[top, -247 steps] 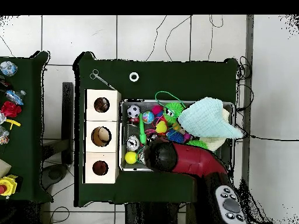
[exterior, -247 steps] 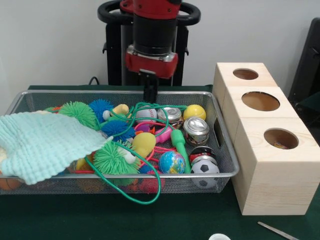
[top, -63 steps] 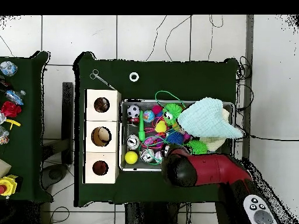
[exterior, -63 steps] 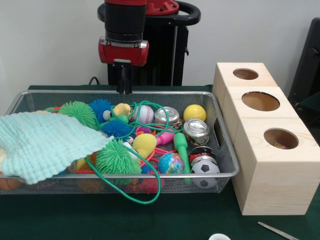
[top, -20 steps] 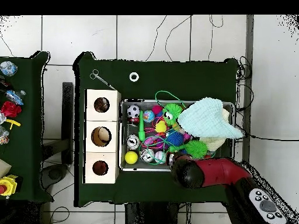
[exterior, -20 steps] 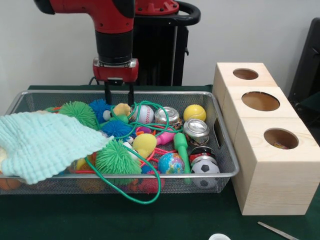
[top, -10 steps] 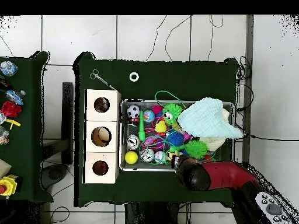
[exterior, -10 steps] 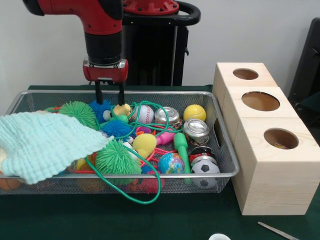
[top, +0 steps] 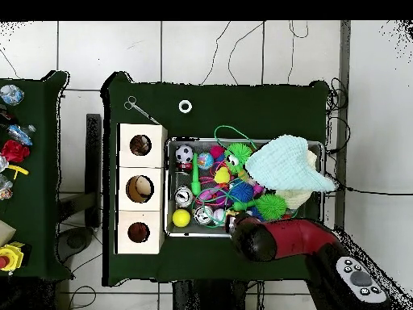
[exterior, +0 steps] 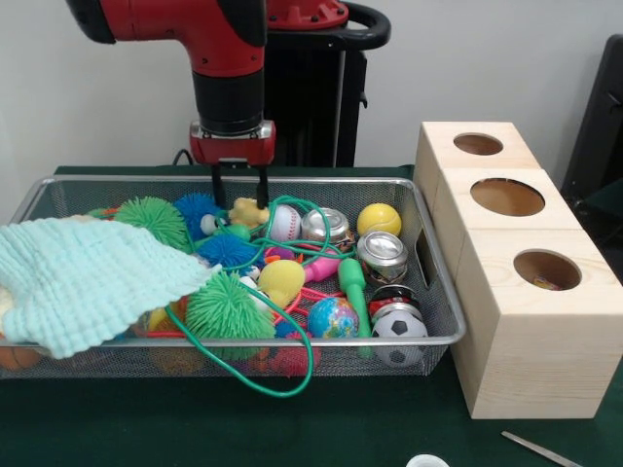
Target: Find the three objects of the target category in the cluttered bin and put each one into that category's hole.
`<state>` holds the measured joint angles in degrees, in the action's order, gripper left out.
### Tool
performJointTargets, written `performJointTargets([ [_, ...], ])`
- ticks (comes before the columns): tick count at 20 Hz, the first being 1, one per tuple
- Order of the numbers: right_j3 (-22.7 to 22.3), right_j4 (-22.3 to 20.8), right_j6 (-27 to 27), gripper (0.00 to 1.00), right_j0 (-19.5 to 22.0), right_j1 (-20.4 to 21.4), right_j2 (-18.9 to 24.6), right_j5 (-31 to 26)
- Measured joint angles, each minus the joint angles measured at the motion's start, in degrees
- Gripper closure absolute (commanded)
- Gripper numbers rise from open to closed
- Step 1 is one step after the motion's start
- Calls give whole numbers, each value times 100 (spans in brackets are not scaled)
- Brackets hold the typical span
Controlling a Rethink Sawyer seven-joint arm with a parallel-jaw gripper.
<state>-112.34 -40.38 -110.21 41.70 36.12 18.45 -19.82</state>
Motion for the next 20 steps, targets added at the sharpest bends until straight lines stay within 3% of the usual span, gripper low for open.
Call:
performJointTargets([
  [11, 1, 1, 0, 0, -135, -41, -6, 8],
  [12, 1, 1, 0, 100, -135, -53, -9, 11],
  [20, 2, -1, 0, 100, -92, -121, -20, 59],
])
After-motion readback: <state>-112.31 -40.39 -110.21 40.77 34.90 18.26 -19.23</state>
